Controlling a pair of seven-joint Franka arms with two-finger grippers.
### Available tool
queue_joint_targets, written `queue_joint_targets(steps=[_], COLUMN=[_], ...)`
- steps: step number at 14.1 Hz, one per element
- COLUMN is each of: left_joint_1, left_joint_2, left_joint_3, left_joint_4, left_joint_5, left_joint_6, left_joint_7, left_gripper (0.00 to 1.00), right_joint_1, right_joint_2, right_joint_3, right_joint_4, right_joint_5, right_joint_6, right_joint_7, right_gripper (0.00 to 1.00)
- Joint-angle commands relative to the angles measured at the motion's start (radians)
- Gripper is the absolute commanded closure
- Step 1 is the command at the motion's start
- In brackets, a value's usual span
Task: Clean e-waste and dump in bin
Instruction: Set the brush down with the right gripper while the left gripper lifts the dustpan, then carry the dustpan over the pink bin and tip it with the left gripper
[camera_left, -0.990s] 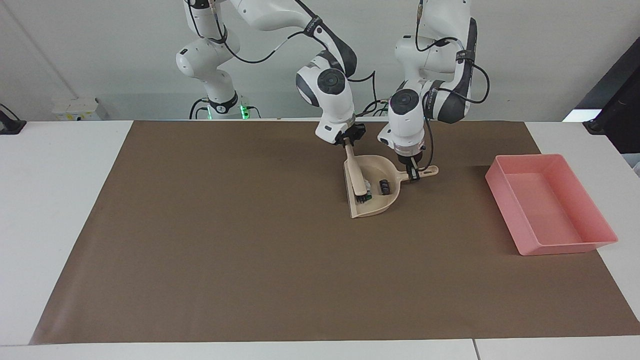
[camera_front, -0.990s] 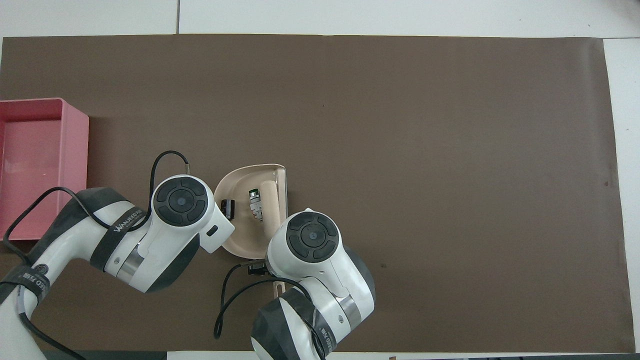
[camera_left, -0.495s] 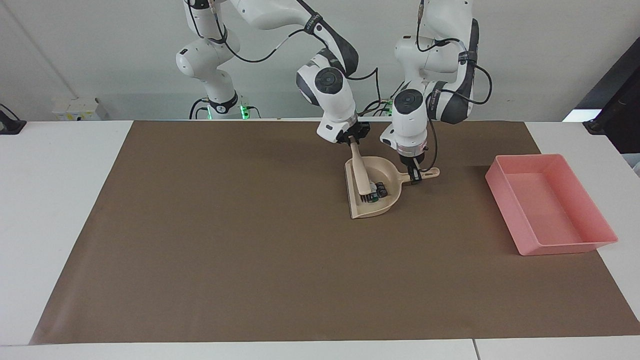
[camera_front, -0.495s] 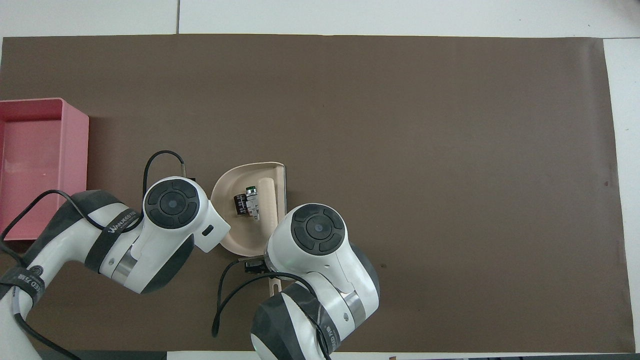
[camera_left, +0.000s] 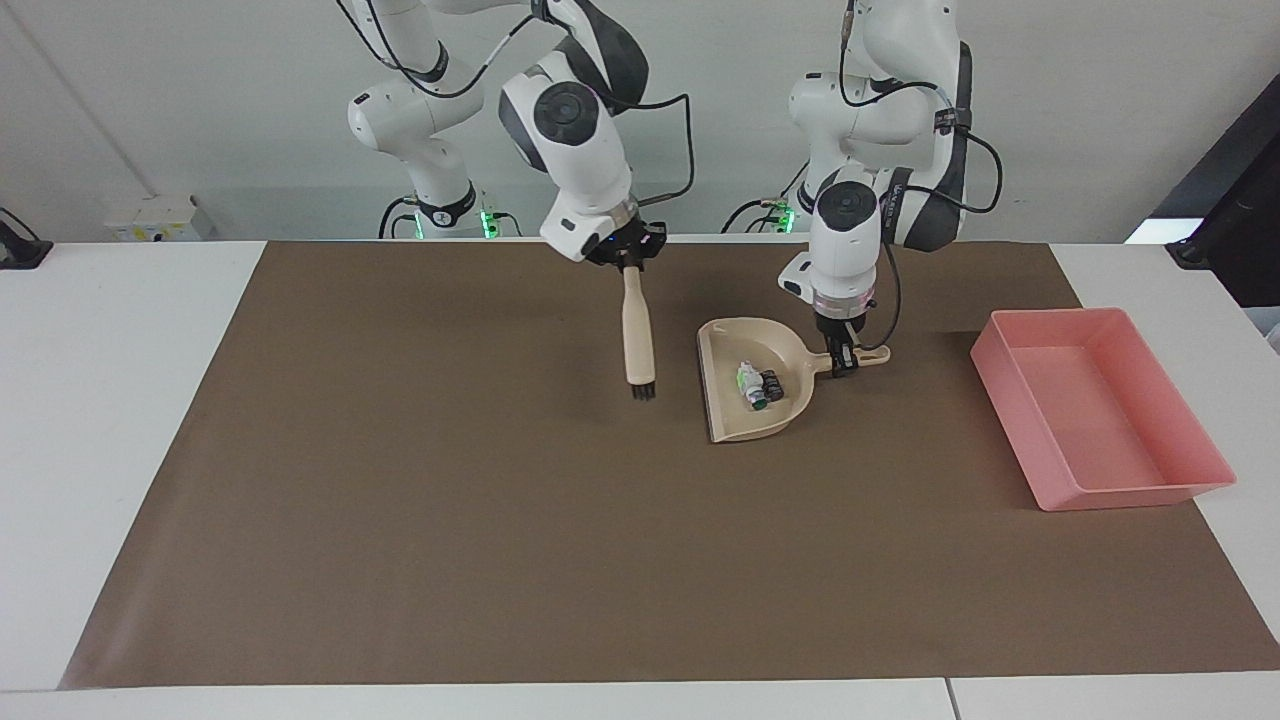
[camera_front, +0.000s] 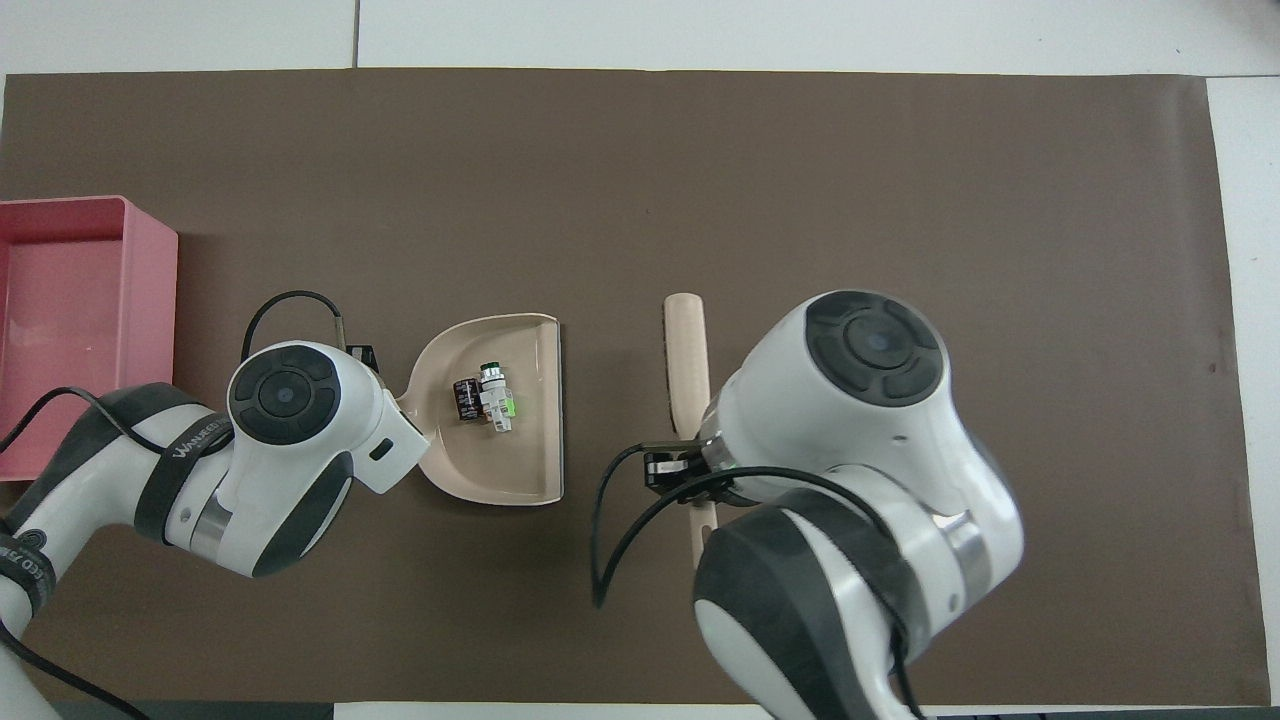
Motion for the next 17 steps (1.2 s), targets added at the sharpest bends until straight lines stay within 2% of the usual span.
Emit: queue_joint_targets(steps=[1,4,6,9,10,13,17], left_joint_1=[0.048,0.097,0.145,0.191,0.205,0.330,0.454], left_joint_2=[-0.035,-0.083,-0.089,-0.100,-0.118,-0.144,-0.140], left_joint_3=[0.002,0.005,0.013,0.016,0.021,0.025,0.032], left_joint_4=[-0.020,-0.002,0.056,0.107,0.107,0.167,0.231], left_joint_5=[-0.079,-0.174,-0.214,-0.256,-0.260,-0.375,-0.454], left_joint_6=[0.025,-0.016,-0.083,-0.160,-0.179,-0.274,-0.340], left_joint_7=[0.108,0.244,0.318,0.389,0.425,0.592,0.726], left_gripper=[1.00,1.00,1.00,1.00,1.00,1.00,1.00], right_joint_1=[-0.150,-0.336,-0.445,-0.598,-0.631,-0.692,-0.697], right_joint_2=[-0.070,-0.088,-0.093,-0.107,-0.103,-0.090,-0.091], right_joint_3=[0.013,0.013,0.013,0.013,0.013,0.014,0.013], right_joint_4=[-0.023,-0.023,-0.042,-0.137,-0.167,-0.239,-0.299], right_joint_5=[-0.106,-0.169,-0.206,-0.246,-0.263,-0.298,-0.320], right_joint_6=[-0.064,-0.128,-0.145,-0.063,-0.037,0.070,0.152], right_joint_7=[-0.054,-0.235,-0.358,-0.540,-0.573,-0.668,-0.674], right_gripper=[1.00,1.00,1.00,1.00,1.00,1.00,1.00])
